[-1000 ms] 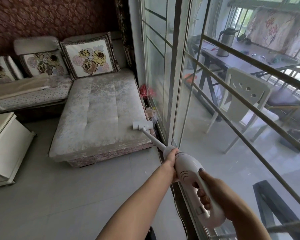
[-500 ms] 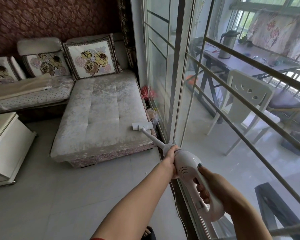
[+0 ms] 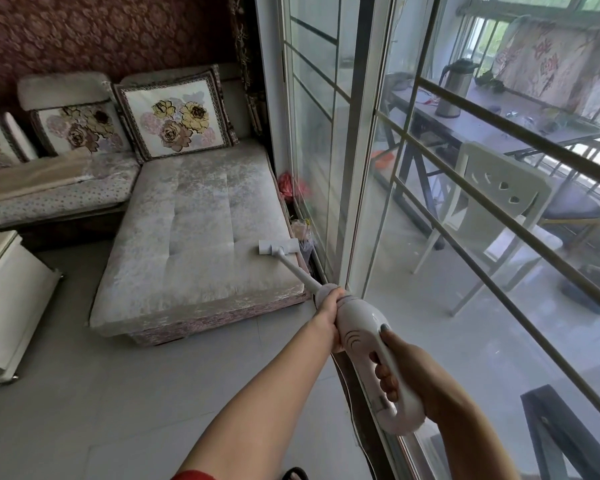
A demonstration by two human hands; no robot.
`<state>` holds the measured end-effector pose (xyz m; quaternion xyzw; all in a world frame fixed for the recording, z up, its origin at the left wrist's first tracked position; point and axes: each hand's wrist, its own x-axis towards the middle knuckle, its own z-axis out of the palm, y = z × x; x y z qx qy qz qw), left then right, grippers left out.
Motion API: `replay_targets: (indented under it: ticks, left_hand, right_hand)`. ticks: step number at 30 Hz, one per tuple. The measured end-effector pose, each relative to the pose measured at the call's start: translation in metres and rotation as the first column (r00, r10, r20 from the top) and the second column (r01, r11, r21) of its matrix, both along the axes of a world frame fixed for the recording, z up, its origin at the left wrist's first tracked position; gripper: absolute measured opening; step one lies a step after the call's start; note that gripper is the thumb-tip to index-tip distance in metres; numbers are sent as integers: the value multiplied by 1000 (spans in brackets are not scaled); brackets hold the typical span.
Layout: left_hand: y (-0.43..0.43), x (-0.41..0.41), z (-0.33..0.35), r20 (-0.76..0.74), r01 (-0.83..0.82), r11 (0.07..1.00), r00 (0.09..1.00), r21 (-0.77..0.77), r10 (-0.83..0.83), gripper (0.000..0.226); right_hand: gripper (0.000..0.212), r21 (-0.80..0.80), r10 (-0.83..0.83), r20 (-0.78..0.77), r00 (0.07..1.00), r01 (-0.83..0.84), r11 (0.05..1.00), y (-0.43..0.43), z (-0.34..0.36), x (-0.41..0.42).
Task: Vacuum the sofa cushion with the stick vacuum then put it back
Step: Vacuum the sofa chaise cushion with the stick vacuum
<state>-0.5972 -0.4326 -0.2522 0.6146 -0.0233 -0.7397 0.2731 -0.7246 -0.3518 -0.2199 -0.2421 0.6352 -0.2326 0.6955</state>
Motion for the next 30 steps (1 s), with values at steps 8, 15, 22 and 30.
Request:
replay_targets:
  ticks: [8, 15, 22, 30]
  left_hand:
    - [-40, 23, -15, -14, -11, 1000, 1000, -18, 10, 50]
    - [-79, 47, -23, -25, -11, 998, 1000, -60, 10, 49]
    - [-108, 70, -31, -39, -6, 997, 999, -83, 2, 48]
    - [-137, 98, -37, -55, -33, 994, 998, -100, 28, 50]
  right_hand:
    - [53, -23, 5, -46, 999, -6, 1000, -37, -15, 22]
    - [55, -52, 28, -88, 996, -33, 998, -76, -25, 45]
    - [56, -100, 31, -176, 984, -49, 994, -104, -36, 65]
    - [56, -107, 50, -201, 978, -72, 992, -134, -40, 93]
